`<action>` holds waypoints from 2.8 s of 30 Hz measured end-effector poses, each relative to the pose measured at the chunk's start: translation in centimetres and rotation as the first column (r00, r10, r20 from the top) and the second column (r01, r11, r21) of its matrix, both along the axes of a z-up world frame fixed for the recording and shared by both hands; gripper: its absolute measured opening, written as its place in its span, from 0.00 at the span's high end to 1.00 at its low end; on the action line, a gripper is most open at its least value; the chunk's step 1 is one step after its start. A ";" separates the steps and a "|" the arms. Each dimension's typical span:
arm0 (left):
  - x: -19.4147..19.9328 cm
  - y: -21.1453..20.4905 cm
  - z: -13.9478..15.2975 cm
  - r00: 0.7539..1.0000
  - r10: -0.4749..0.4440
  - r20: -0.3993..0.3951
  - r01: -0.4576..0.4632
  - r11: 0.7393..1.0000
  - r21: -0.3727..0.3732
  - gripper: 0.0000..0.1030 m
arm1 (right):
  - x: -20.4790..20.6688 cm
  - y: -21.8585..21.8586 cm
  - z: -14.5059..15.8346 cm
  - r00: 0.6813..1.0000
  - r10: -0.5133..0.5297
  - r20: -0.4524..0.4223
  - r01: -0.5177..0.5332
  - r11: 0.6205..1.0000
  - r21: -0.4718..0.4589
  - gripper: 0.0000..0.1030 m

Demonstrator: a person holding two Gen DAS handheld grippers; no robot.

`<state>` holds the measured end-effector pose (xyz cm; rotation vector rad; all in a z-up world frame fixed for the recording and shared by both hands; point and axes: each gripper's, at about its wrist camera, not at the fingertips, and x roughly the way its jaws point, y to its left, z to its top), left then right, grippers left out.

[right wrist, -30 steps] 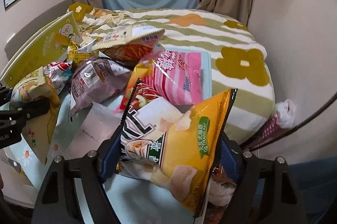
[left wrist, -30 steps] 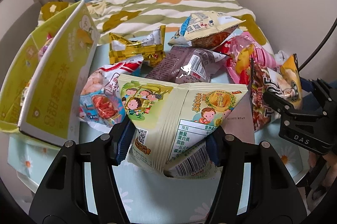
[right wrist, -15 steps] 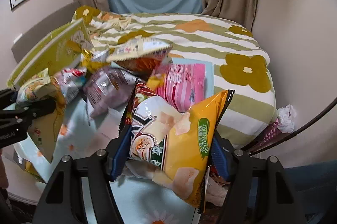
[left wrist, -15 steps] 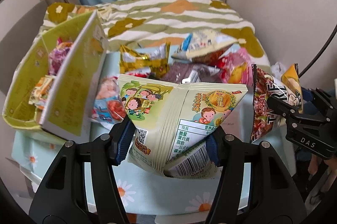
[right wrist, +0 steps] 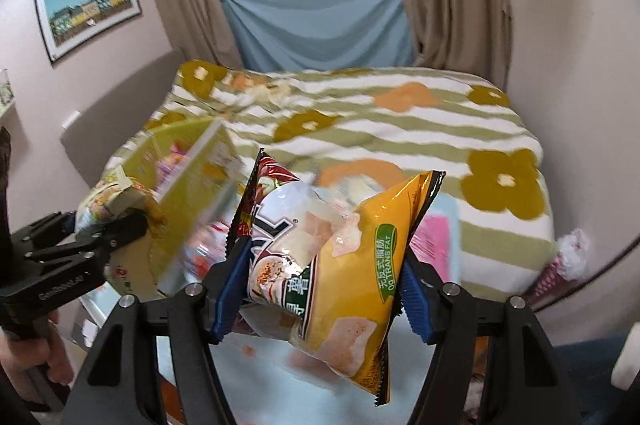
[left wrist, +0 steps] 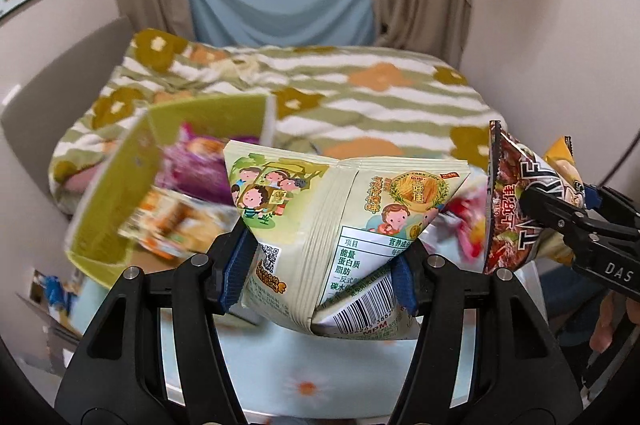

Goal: Organize snacks
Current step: 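Carry both packets over the box and release them inside with both tools, then grasp the brown packet with the left tool while the right tool grasps the pink candy bag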

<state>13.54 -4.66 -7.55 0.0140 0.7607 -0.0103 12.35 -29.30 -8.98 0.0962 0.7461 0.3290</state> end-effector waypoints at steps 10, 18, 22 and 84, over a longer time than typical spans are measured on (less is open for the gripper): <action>2.9 13.7 1.2 0.992 0.124 -0.021 -0.124 0.992 0.002 0.43 | 2.9 12.1 2.8 0.994 0.111 0.020 -0.111 0.993 0.035 0.39; 5.8 22.5 -2.4 0.987 0.138 -0.080 -0.140 0.990 -0.023 0.43 | 5.2 20.6 1.7 0.990 0.135 -0.035 -0.134 0.991 0.026 0.39; 7.3 24.5 -5.0 0.987 0.097 -0.129 -0.107 0.991 -0.078 0.35 | 6.1 23.3 0.5 0.991 0.114 -0.064 -0.114 0.993 0.012 0.39; 2.7 24.4 0.5 0.999 -0.038 -0.016 0.035 0.987 -0.159 0.00 | 2.7 25.0 2.3 0.998 -0.004 -0.056 0.004 1.000 -0.004 0.01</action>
